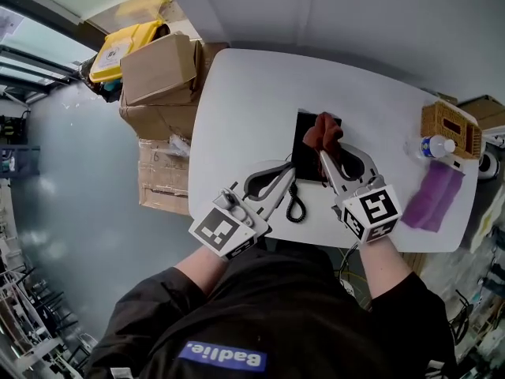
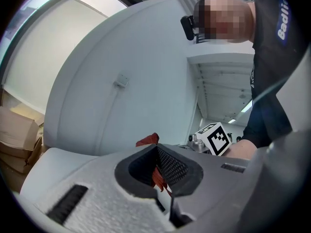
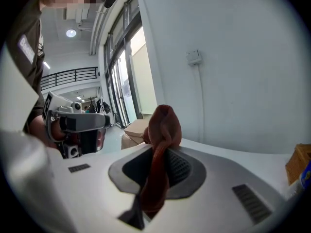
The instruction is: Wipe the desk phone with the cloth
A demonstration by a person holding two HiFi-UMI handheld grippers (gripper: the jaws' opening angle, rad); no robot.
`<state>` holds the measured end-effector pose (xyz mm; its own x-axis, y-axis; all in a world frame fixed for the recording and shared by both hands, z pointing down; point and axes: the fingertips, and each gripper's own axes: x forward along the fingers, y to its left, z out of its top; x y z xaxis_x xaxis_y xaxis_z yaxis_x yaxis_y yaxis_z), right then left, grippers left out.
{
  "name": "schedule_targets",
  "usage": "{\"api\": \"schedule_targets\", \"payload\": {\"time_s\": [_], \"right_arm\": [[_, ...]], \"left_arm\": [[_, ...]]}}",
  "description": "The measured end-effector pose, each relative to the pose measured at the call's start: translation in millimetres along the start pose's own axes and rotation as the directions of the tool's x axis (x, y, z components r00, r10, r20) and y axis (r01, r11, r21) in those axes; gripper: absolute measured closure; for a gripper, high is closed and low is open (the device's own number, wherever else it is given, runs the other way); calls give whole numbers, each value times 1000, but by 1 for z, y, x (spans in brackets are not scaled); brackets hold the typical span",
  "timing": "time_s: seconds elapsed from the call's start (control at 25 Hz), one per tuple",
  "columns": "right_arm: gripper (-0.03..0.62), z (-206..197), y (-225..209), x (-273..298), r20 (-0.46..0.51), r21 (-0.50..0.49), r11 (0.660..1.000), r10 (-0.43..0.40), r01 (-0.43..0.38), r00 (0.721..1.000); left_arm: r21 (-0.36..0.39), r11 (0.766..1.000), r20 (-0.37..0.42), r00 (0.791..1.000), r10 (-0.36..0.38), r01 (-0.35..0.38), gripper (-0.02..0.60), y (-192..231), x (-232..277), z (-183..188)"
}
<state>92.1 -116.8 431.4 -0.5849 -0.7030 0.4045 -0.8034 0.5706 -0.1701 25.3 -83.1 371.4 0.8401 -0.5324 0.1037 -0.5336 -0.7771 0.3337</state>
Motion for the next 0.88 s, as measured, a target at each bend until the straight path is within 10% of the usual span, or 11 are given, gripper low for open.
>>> {"api": "schedule_targets", "payload": {"time_s": [0.88], "right_arm": [[525, -61, -29, 102, -190, -179, 983, -1, -33, 982]], "left_arm": [[-65, 993, -4, 995, 104, -104, 566, 59, 14, -30]]}}
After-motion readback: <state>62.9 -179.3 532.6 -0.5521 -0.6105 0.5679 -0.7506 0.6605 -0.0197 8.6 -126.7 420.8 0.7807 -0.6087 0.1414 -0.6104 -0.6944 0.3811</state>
